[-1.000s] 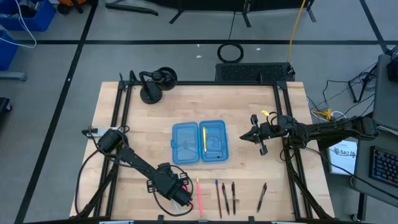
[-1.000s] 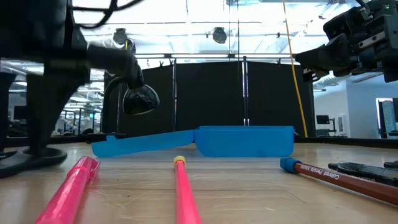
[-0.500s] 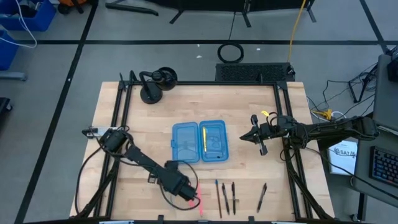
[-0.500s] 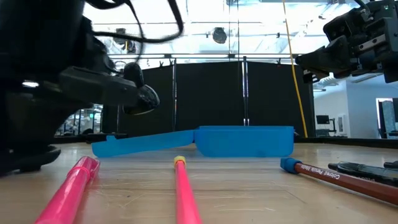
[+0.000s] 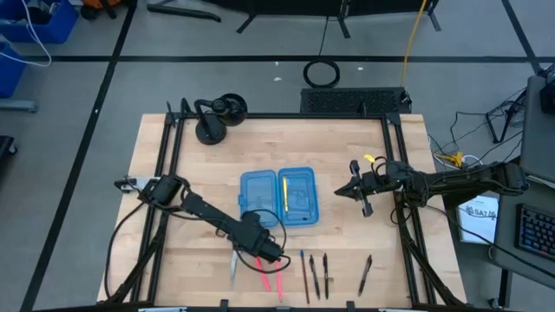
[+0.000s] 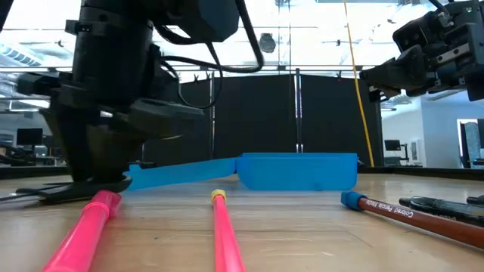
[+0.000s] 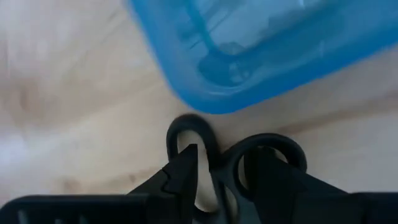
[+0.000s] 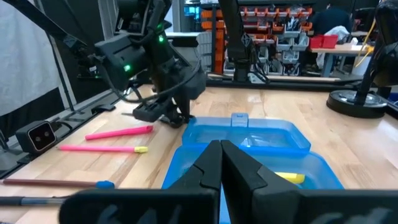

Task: Pick & place school supplies into a supply box
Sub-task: Put the black scissors into the blue supply box

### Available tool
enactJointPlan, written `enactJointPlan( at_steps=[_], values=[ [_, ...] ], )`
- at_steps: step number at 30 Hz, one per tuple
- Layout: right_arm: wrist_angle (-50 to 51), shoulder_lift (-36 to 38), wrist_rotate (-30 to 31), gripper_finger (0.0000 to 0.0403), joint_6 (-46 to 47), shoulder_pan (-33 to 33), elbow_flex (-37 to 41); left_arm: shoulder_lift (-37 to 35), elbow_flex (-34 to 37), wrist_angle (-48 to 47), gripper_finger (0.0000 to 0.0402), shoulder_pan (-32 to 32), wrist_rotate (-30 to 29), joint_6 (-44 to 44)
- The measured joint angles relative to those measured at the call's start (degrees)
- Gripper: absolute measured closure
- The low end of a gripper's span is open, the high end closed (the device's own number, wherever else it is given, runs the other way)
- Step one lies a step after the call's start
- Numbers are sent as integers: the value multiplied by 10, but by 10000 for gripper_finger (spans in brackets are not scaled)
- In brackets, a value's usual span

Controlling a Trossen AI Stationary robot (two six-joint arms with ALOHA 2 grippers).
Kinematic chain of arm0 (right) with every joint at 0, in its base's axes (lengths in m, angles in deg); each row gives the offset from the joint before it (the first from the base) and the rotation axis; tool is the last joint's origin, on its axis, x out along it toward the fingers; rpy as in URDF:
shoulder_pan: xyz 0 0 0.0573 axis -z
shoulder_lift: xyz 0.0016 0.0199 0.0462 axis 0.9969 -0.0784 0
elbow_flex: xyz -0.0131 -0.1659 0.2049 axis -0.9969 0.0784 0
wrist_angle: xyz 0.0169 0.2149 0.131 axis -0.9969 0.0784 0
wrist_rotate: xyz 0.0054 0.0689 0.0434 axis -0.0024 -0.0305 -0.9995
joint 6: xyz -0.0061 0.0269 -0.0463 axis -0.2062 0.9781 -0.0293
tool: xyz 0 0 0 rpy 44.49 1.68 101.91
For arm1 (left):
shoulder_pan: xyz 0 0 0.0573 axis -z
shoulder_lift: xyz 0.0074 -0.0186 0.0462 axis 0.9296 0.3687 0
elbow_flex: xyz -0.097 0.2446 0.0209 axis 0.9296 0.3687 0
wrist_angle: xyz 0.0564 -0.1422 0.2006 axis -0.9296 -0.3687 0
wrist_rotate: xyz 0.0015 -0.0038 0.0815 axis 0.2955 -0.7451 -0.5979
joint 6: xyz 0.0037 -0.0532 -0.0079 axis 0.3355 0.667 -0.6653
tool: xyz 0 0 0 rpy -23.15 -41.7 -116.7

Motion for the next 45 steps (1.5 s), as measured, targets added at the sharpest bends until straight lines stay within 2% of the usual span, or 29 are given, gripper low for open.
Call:
enactJointPlan(
  at_steps=[4,8,11,18,21,25,26,34,41,45],
  values=[
    [14,0,0,403,-2,0,0,-1,1,14,266,8,7,148],
    [14,0,0,403,-2,0,0,-1,1,16,266,16,-6,199],
    [14,0,0,403,2,0,0,-1,11,23,266,20,-22,190],
    [14,0,0,403,2,0,0,-12,57,77,269,14,-2,110],
    [14,0,0,403,2,0,0,-12,57,81,291,7,9,84],
    [14,0,0,403,2,0,0,-12,57,84,341,-3,20,62],
    [14,0,0,403,2,0,0,-12,57,84,340,-4,19,58],
    [37,0,0,403,1,0,0,-16,40,56,340,1,-24,41],
    [40,0,-1,403,2,0,0,-77,25,10,341,9,-107,61],
    [40,0,-1,403,2,0,0,-127,23,13,341,16,-125,64]
  ],
)
